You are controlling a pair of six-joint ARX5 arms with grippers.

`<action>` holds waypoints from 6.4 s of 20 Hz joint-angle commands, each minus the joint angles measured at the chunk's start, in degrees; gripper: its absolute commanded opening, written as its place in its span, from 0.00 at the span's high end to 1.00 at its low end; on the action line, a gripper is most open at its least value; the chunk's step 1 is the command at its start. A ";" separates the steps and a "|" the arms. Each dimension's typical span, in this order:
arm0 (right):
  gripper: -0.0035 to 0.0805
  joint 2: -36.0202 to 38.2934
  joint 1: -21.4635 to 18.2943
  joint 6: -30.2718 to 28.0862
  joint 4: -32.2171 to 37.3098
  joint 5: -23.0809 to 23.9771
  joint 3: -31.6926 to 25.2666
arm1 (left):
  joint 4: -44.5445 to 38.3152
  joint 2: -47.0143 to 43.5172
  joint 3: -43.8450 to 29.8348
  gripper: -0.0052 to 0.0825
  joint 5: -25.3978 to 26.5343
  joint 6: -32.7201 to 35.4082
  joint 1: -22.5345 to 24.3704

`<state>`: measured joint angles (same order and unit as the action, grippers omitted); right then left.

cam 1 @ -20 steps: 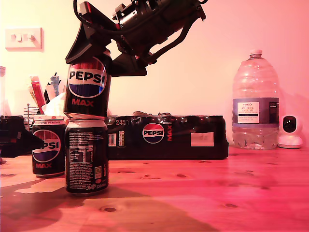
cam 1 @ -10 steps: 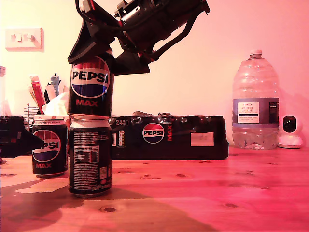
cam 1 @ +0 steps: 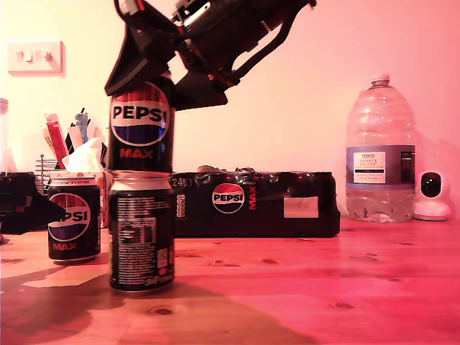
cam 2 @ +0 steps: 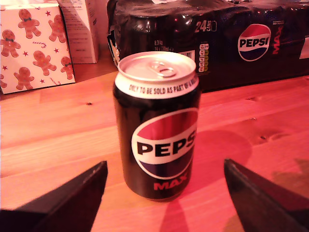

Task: Stack up the Pepsi cans on top of each other

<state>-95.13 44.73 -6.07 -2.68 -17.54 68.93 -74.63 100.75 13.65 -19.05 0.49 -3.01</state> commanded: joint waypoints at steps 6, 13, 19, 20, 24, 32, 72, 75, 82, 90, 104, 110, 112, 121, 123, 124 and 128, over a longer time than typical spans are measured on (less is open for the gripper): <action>0.58 -0.55 0.31 -0.09 -5.81 0.17 0.96 | -0.39 0.92 0.35 0.15 -0.15 -0.04 -0.17; 0.58 -0.55 1.05 -0.35 -6.99 2.58 0.96 | -0.39 0.92 0.35 0.15 -0.15 -0.04 -0.17; 0.58 -0.55 1.01 0.04 -7.43 3.21 0.96 | -0.44 0.92 0.37 0.15 -0.15 -0.04 -0.17; 0.58 -0.55 1.01 0.13 -7.41 3.19 0.96 | -0.46 0.92 0.37 0.15 -0.15 -0.04 -0.17; 0.58 -0.55 1.38 0.28 -6.91 2.69 0.96 | -0.44 0.92 0.55 0.15 -0.13 -0.02 -0.17; 0.34 -0.55 1.38 0.22 -7.19 2.93 0.96 | -0.48 0.92 0.57 0.15 -0.13 -0.02 -0.17; 0.12 2.29 2.71 0.11 -10.49 5.07 7.89 | -0.90 0.92 0.66 0.15 -0.15 -0.02 -0.17; 0.12 4.57 2.71 0.11 -11.19 5.07 9.62 | -0.94 0.90 0.68 0.15 -0.15 -0.02 -0.17; 0.12 12.04 2.34 -1.01 -19.06 9.68 13.57 | -1.25 0.90 0.68 0.15 -0.15 -0.04 -0.17; 0.12 22.36 2.34 0.07 -39.91 14.05 19.06 | 0.79 0.90 3.06 0.15 -0.17 -0.04 -1.20; 0.12 25.66 0.42 -1.88 -42.25 18.16 19.06 | 19.02 0.94 13.97 0.05 2.19 1.51 -3.54; 0.12 25.66 -0.66 -2.56 -42.23 18.14 19.06 | 18.84 1.38 15.21 0.05 3.04 3.02 -3.50; 0.12 25.66 -0.66 -2.86 -42.21 18.14 19.06 | 18.60 2.84 16.17 0.05 2.97 3.02 -3.50; 0.13 25.66 -0.66 -2.82 -47.12 18.12 19.06 | 14.16 7.80 18.10 0.05 2.99 2.99 -3.50; 0.27 25.66 -0.66 -1.22 -49.46 18.08 19.06 | 14.16 7.80 18.10 0.05 2.97 2.99 -3.50; 0.41 25.66 -0.66 -1.07 -50.31 18.08 19.06 | 14.14 7.80 18.10 0.05 2.97 2.99 -3.50; 0.90 25.53 -0.72 -0.96 -50.51 18.16 19.04 | 14.12 7.80 18.10 0.05 2.97 3.02 -3.50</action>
<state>-69.12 44.23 -7.35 -53.69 0.60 87.31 -60.01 108.12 31.90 -16.01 3.22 -6.39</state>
